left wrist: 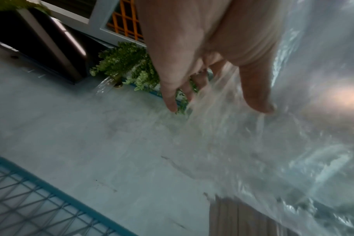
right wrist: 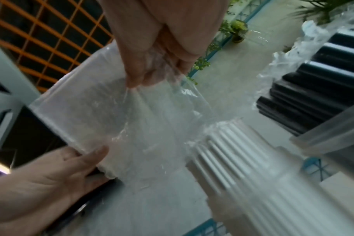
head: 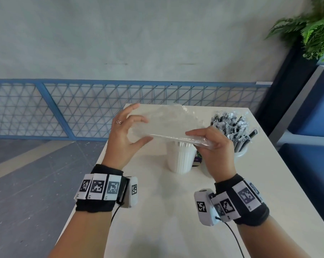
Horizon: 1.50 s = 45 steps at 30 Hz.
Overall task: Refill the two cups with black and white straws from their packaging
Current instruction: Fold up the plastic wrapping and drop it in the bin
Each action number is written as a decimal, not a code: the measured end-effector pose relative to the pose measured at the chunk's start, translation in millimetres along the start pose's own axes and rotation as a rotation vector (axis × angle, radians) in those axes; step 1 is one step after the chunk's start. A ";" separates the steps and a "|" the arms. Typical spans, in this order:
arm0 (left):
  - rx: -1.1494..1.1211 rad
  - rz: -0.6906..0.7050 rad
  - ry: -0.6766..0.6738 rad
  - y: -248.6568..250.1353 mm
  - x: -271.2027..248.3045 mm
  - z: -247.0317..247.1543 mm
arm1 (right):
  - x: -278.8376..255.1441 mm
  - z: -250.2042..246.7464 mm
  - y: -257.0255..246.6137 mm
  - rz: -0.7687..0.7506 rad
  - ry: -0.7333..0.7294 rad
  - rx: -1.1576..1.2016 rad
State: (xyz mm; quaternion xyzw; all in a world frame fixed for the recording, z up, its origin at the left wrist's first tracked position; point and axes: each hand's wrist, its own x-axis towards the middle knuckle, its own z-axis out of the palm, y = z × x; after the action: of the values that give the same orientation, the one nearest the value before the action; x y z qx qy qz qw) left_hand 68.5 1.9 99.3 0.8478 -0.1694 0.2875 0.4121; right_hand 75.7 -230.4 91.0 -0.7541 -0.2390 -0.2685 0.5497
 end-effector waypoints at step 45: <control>-0.366 -0.169 -0.949 272.0 -183.6 387.7 | -370.5 -380.7 11.1 1.065 0.701 -0.139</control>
State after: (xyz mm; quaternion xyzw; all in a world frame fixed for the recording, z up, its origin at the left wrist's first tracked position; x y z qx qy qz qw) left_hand -82.0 -461.6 -44.0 0.8097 -0.3160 -0.1978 0.4531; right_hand -245.9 -622.0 -68.4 -0.6708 0.3801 -0.2040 0.6033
